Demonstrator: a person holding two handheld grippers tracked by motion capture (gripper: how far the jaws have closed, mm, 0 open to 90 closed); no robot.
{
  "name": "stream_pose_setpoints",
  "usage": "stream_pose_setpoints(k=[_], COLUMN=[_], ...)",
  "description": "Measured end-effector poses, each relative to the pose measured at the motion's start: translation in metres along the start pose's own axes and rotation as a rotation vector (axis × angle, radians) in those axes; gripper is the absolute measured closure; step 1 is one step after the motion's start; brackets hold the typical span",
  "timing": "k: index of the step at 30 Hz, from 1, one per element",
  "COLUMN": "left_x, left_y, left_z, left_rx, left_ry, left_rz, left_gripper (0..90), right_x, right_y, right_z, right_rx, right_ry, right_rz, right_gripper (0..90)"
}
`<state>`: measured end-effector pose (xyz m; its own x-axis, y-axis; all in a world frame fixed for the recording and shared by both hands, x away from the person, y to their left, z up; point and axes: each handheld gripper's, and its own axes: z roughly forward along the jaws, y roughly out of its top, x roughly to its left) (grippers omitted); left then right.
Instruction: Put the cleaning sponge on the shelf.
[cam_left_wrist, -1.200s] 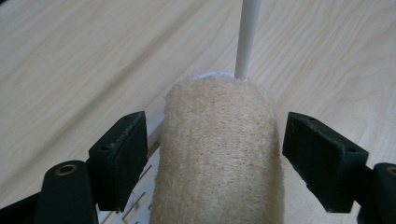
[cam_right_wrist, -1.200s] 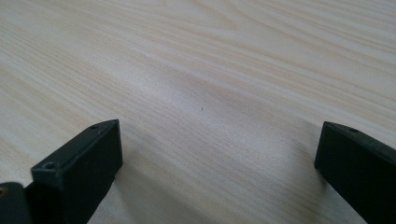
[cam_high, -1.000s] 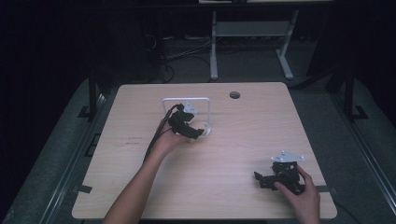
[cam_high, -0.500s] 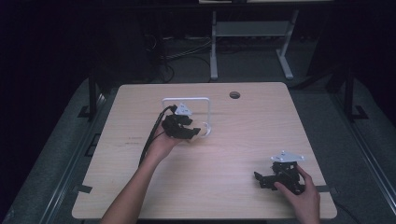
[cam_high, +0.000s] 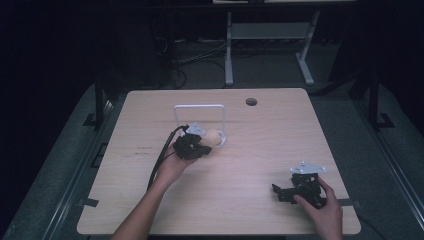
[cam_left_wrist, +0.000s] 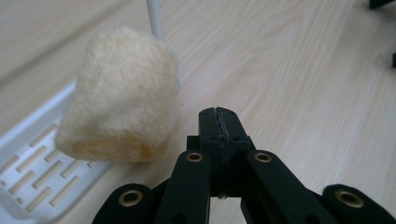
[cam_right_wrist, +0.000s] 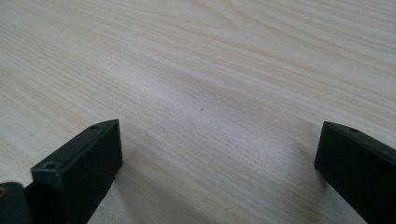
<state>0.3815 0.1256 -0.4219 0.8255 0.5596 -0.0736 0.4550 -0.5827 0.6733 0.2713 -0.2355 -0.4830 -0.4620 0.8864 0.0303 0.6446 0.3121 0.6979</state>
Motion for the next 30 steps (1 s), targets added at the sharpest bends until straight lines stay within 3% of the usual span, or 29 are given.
stream_pose_setpoints(k=[7,13,30], left_x=[0.004,0.008,0.025], left_y=[-0.006,-0.011,-0.019], left_z=[0.014,0.022,0.014], left_rx=[0.013,0.026,0.020], left_ry=[0.005,0.014,0.085], left_rz=[-0.006,-0.033,-0.055], left_gripper=[89.7,89.5,88.5], right_x=[0.000,0.000,0.000], right_y=[0.000,0.000,0.000], right_z=[0.000,0.000,0.000], right_rx=[0.000,0.000,0.000], right_ry=[0.000,0.000,0.000], right_rz=[0.000,-0.001,0.000], right_gripper=[0.6,0.7,0.7])
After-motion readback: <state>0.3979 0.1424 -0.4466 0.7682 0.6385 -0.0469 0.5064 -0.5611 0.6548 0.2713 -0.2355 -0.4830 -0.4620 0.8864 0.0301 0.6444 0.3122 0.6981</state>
